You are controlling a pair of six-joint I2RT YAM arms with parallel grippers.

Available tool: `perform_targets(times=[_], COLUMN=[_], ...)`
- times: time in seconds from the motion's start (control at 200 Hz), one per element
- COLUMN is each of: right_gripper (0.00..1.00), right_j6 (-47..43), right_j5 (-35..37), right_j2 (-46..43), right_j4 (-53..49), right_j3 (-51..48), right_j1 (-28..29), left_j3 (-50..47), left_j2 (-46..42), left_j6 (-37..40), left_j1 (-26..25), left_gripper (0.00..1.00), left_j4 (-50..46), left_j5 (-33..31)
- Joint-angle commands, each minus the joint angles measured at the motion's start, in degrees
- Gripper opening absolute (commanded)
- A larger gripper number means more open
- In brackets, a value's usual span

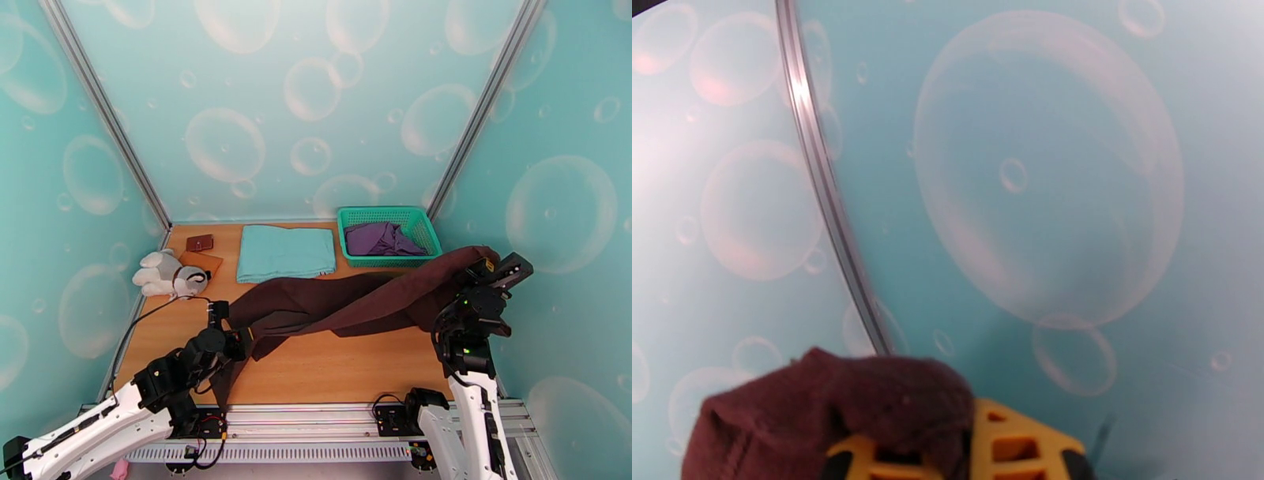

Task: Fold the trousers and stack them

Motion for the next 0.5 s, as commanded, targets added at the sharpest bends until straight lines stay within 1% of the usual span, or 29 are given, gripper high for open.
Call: perform_targets(times=[0.0,0.055,0.095,0.155,0.22,0.265,0.315,0.34,0.385,0.435,0.495], right_gripper=[0.0,0.0,0.0,0.0,0.0,0.0,0.0,0.0,0.0,0.0,0.0], right_j6=[2.6,2.9,3.3,3.6,4.2,4.7,4.9,4.9,4.9,5.1,5.5], right_j5=[4.1,4.0,3.6,2.6,1.1,-0.1,-1.6,-2.2,-3.2,-4.2,-5.2], right_j2=[-2.1,-2.7,-2.9,-3.0,-2.9,-2.8,-2.9,-2.8,-2.7,-2.5,-2.3], right_j4=[4.8,4.8,4.5,3.9,3.6,3.4,3.5,3.4,3.2,3.0,3.1], right_j3=[-0.6,-0.7,-0.3,0.2,0.4,0.4,0.3,0.2,0.3,0.3,0.1], right_j1=[-1.9,-3.1,-3.7,-4.2,-4.3,-4.4,-4.3,-4.3,-4.3,-4.3,-4.3], left_j3=[-0.8,-1.3,-1.4,-1.3,-1.2,-2.0,-3.7,-4.1,-3.8,-2.2,-0.1], left_j2=[-2.7,-4.2,-5.0,-4.8,-2.3,0.4,3.8,5.8,10.1,15.6,21.9], left_j6=[0.4,0.9,0.6,-1.2,-5.9,-11.1,-15.3,-17.7,-22.9,-28.2,-31.1], left_j1=[-0.5,-0.6,-0.6,-0.6,-0.6,-0.6,-0.6,-0.6,-0.6,-0.6,-0.6], left_gripper=[0.25,0.36,0.41,0.43,0.43,0.43,0.44,0.49,0.54,0.57,0.65], left_j4=[0.0,0.8,0.3,-2.4,-6.2,-7.4,-5.6,-4.9,-6.0,-9.8,-14.4], left_j5=[2.3,3.2,2.5,-1.6,-8.9,-13.6,-14.9,-15.2,-16.2,-17.9,-18.9])
